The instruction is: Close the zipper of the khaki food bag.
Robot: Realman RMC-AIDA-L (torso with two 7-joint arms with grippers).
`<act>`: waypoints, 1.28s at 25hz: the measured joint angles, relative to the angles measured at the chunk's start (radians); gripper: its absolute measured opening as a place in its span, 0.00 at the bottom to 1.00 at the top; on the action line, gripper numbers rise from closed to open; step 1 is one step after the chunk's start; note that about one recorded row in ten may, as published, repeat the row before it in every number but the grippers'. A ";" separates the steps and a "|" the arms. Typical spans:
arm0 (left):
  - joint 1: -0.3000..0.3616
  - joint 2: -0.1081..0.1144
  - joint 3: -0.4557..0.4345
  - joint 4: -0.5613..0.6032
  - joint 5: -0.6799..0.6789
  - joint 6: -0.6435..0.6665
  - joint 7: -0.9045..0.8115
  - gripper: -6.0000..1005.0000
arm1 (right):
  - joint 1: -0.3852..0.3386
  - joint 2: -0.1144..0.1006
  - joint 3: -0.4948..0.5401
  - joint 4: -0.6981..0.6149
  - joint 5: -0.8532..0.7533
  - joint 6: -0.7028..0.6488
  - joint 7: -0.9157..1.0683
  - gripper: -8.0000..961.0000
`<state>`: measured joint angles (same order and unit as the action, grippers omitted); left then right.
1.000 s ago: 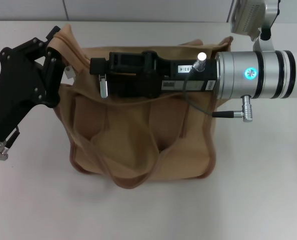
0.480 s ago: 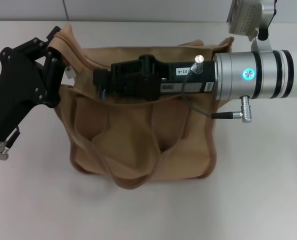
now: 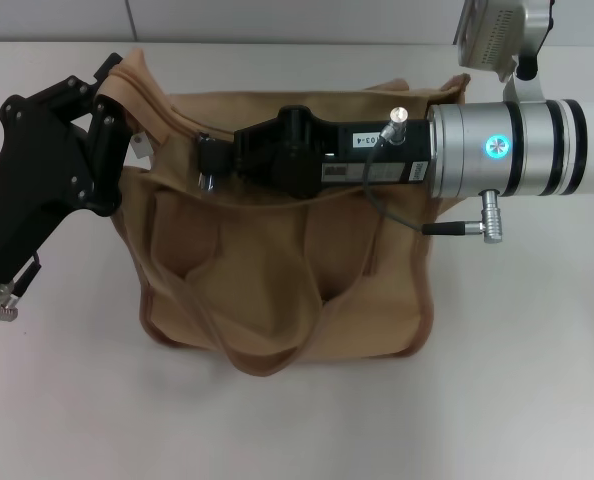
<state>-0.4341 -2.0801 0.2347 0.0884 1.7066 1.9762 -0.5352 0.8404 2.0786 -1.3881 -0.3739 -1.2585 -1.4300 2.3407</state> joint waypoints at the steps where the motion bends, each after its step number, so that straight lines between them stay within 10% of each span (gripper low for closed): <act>1: 0.000 0.000 0.000 0.000 0.000 0.000 0.000 0.07 | 0.000 0.000 0.000 0.000 0.000 0.000 0.000 0.04; 32: 0.038 0.008 -0.112 0.001 -0.002 -0.038 0.003 0.08 | -0.300 -0.081 0.229 0.002 -0.001 -0.228 -0.015 0.01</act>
<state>-0.3958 -2.0725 0.1227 0.0897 1.7046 1.9387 -0.5324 0.5407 1.9977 -1.1592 -0.3722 -1.2597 -1.6584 2.3253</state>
